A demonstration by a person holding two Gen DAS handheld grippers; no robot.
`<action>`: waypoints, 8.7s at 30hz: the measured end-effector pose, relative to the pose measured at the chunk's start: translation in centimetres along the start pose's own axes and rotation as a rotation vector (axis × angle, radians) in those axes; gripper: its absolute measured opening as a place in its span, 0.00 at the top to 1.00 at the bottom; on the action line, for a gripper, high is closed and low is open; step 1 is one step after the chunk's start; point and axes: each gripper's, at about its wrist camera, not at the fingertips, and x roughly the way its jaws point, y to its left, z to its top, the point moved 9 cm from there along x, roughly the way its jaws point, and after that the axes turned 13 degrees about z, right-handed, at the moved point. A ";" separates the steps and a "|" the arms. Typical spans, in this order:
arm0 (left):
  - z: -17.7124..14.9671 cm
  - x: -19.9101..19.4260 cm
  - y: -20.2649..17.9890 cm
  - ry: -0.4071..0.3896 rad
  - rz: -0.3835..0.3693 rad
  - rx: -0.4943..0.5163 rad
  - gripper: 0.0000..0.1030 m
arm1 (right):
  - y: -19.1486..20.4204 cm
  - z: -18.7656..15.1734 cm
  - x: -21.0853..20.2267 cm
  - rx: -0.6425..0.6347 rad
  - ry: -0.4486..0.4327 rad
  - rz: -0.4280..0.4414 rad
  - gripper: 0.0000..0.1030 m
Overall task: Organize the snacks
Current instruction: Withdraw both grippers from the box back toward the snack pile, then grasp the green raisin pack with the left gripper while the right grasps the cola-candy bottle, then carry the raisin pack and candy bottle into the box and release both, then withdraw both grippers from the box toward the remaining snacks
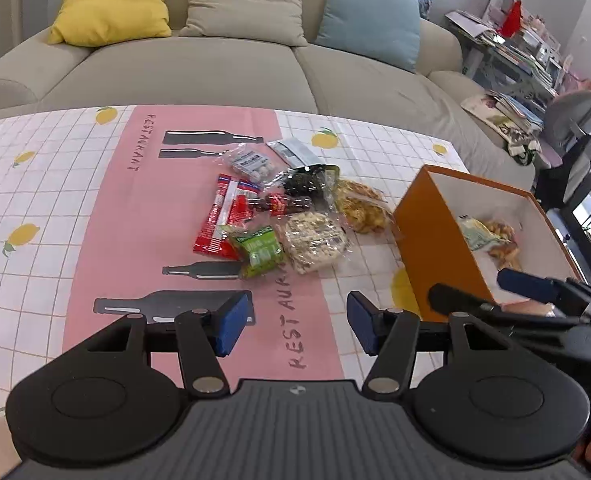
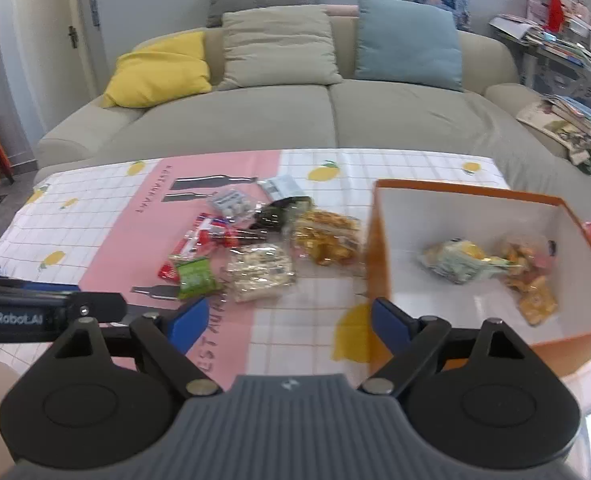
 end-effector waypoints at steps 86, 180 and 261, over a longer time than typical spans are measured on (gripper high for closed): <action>2.9 13.7 5.6 0.170 0.094 -0.319 0.58 | 4.9 4.9 21.8 -0.679 0.147 0.084 0.67; -0.5 14.0 -35.7 0.537 -0.311 0.220 0.58 | -33.9 0.3 2.7 0.064 0.610 -0.139 0.70; 0.2 2.4 -1.8 0.086 -0.028 -0.091 0.56 | -1.8 0.4 1.7 -0.002 -0.001 -0.083 0.24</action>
